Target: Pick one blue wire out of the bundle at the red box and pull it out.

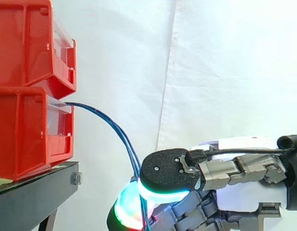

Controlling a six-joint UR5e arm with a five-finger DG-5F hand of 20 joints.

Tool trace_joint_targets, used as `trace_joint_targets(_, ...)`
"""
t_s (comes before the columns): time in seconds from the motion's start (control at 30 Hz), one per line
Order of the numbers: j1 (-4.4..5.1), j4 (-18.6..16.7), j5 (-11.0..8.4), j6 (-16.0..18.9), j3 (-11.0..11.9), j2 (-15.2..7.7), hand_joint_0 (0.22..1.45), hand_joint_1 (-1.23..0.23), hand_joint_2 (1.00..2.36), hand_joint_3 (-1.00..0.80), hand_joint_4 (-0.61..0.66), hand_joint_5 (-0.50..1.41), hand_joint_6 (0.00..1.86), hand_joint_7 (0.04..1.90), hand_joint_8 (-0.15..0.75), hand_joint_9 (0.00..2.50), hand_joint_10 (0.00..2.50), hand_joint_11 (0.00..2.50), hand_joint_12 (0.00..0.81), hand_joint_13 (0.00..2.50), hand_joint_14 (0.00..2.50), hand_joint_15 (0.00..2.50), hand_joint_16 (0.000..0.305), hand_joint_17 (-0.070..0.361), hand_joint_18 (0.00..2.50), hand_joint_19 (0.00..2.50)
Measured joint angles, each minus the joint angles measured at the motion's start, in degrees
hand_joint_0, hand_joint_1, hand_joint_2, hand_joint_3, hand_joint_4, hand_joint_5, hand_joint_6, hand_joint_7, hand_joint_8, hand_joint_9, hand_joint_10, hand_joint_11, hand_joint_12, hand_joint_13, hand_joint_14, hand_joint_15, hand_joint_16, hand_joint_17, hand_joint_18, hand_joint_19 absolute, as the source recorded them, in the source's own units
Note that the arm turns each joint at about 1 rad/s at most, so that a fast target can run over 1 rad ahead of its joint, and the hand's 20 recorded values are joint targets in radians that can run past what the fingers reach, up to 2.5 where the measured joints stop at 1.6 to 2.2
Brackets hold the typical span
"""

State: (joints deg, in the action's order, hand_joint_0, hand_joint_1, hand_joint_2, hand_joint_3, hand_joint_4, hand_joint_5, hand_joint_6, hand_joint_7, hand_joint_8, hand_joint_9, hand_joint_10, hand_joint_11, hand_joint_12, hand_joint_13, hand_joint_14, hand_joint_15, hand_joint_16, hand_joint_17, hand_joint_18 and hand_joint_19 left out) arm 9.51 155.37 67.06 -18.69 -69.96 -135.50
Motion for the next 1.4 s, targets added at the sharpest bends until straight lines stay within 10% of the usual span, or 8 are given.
trace_joint_targets(0.8, -0.15, 9.8, -1.18, 0.4, 0.5, 7.7, 0.61, -0.78, 1.02, 0.00, -0.08, -0.16, 0.92, 1.22, 0.317, 0.95, 0.02, 0.58, 0.414, 0.69, 0.02, 0.42, 0.055, 0.124, 0.58, 0.43)
trace_joint_targets(1.4, -0.15, 17.2, -2.51, 8.3, 4.6, 8.2, 0.68, -0.85, 1.02, -0.12, -0.31, -0.17, 0.91, 1.26, 0.214, 0.83, 0.01, 0.28, 0.377, 0.61, 0.01, 0.28, 0.050, 0.113, 0.59, 0.38)
